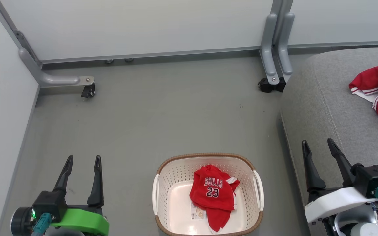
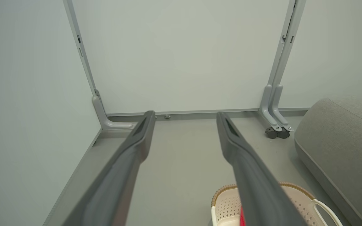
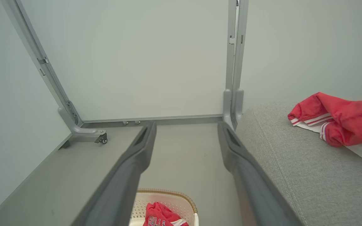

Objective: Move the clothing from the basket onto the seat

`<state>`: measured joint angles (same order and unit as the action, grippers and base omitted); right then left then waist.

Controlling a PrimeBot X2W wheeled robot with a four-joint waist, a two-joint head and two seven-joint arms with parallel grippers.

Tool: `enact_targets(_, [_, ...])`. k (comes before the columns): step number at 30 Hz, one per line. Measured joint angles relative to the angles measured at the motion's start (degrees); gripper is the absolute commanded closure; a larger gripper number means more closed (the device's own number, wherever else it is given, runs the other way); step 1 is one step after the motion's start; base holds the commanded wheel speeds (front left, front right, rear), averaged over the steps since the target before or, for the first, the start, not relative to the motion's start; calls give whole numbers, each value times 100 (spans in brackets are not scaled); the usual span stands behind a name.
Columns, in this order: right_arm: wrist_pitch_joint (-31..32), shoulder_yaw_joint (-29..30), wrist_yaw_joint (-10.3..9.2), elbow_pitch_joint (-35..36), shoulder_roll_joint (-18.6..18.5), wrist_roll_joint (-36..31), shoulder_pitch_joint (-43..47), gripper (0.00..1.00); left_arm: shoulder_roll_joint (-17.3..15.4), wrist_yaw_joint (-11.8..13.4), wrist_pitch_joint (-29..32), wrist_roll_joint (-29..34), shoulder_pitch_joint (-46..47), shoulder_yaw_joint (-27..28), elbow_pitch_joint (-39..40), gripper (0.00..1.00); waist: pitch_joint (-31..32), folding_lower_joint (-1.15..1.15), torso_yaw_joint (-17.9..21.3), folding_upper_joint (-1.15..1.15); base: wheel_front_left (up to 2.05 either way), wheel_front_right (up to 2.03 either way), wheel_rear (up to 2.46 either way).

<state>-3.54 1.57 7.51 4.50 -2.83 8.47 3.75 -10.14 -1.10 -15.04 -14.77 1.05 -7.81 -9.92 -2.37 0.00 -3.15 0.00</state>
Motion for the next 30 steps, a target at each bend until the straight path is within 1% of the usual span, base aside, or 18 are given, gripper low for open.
enact_targets(20, [121,-52,0,54,0,-29,75,0,138,-126,0,152,-63,196,-446,0,165,0,-39,0,0,0,0])
enact_targets(30, [144,-87,0,55,0,-44,68,0,202,-171,0,238,-46,265,-499,0,142,0,-50,0,0,0,0])
